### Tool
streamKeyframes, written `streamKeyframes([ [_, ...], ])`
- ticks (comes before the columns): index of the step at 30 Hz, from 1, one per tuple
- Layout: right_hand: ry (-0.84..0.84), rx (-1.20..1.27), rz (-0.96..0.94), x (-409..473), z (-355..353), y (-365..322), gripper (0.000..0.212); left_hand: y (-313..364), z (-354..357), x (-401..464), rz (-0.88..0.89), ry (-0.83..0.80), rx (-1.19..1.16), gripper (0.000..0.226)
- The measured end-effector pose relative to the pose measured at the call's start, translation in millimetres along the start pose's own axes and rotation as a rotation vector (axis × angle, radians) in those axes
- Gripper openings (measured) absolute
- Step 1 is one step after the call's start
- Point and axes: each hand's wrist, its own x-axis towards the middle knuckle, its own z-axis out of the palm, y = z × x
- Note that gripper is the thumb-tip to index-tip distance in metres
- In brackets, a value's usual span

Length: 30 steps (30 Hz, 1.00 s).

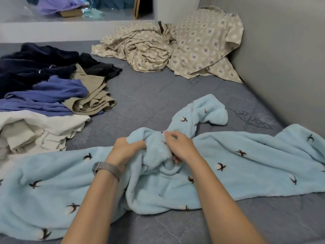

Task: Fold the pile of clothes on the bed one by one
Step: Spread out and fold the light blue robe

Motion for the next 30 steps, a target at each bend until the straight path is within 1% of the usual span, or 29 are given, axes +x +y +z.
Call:
streamKeyframes([
  [1, -0.011, 0.120, 0.069, 3, -2, -5, 0.059, 1, -1, -4, 0.150, -0.022, 0.026, 0.025],
  [3, -0.104, 0.423, 0.242, 12, -7, -13, 0.078, 2, 1, -17, 0.474, -0.127, 0.079, 0.039],
  [4, -0.166, 0.539, 0.283, 16, -9, -16, 0.088, -1, 5, -22, 0.601, -0.208, 0.105, 0.047],
  [5, -0.232, 0.624, 0.285, 19, -9, -17, 0.094, -6, 10, -27, 0.681, -0.293, 0.142, 0.052],
  [6, -0.282, 0.669, 0.270, 20, -7, -16, 0.089, -10, 15, -32, 0.725, -0.369, 0.188, 0.054],
  [7, -0.276, 0.675, 0.249, 17, -7, -17, 0.076, -16, 20, -36, 0.760, -0.428, 0.254, 0.054],
  [8, -0.210, 0.665, 0.223, 14, -6, -16, 0.058, -20, 24, -39, 0.801, -0.471, 0.321, 0.053],
  [9, -0.098, 0.675, 0.181, 13, -7, -15, 0.043, -24, 26, -41, 0.841, -0.490, 0.385, 0.052],
  [10, 0.025, 0.747, 0.131, 11, -11, -13, 0.035, -26, 27, -41, 0.858, -0.483, 0.435, 0.053],
  [11, 0.100, 0.881, 0.071, 11, -19, -11, 0.034, -28, 25, -40, 0.853, -0.460, 0.465, 0.057],
  [12, 0.130, 1.062, -0.003, 10, -29, -10, 0.036, -28, 23, -40, 0.839, -0.430, 0.488, 0.062],
  [13, 0.135, 1.202, -0.035, 11, -39, -5, 0.037, -29, 23, -39, 0.856, -0.372, 0.532, 0.068],
  [14, 0.135, 1.303, -0.031, 11, -48, 1, 0.033, -31, 24, -40, 0.892, -0.298, 0.610, 0.075],
  [15, 0.158, 1.311, 0.008, 8, -55, 9, 0.025, -34, 27, -42, 0.911, -0.227, 0.723, 0.083],
  [16, 0.207, 1.264, 0.052, 6, -60, 19, 0.022, -40, 31, -45, 0.888, -0.175, 0.846, 0.090],
  [17, 0.275, 1.148, 0.115, 3, -65, 31, 0.024, -45, 34, -48, 0.831, -0.154, 0.957, 0.095],
  [19, 0.412, 0.912, 0.273, 3, -67, 60, 0.033, -59, 40, -52, 0.691, -0.210, 1.126, 0.100],
  [20, 0.453, 0.873, 0.350, 5, -68, 76, 0.038, -63, 42, -52, 0.656, -0.240, 1.192, 0.099],
  [21, 0.471, 0.887, 0.401, 2, -72, 82, 0.043, -64, 43, -52, 0.641, -0.253, 1.238, 0.098],
  [22, 0.499, 0.933, 0.422, 3, -75, 90, 0.046, -64, 44, -51, 0.629, -0.254, 1.259, 0.096],
  [23, 0.552, 0.910, 0.422, 0, -78, 91, 0.051, -65, 44, -49, 0.620, -0.250, 1.253, 0.092],
  [24, 0.632, 0.808, 0.395, 4, -82, 98, 0.055, -64, 44, -47, 0.617, -0.245, 1.229, 0.089],
  [25, 0.689, 0.692, 0.363, 4, -86, 100, 0.054, -65, 44, -47, 0.616, -0.236, 1.218, 0.087],
  [26, 0.708, 0.587, 0.323, 7, -89, 105, 0.048, -67, 43, -46, 0.621, -0.218, 1.218, 0.087],
  [28, 0.716, 0.594, 0.307, 11, -102, 112, 0.038, -71, 42, -45, 0.687, -0.165, 1.192, 0.092],
  [30, 0.734, 0.976, 0.253, 4, -122, 103, 0.028, -71, 43, -46, 0.680, -0.155, 1.196, 0.097],
])
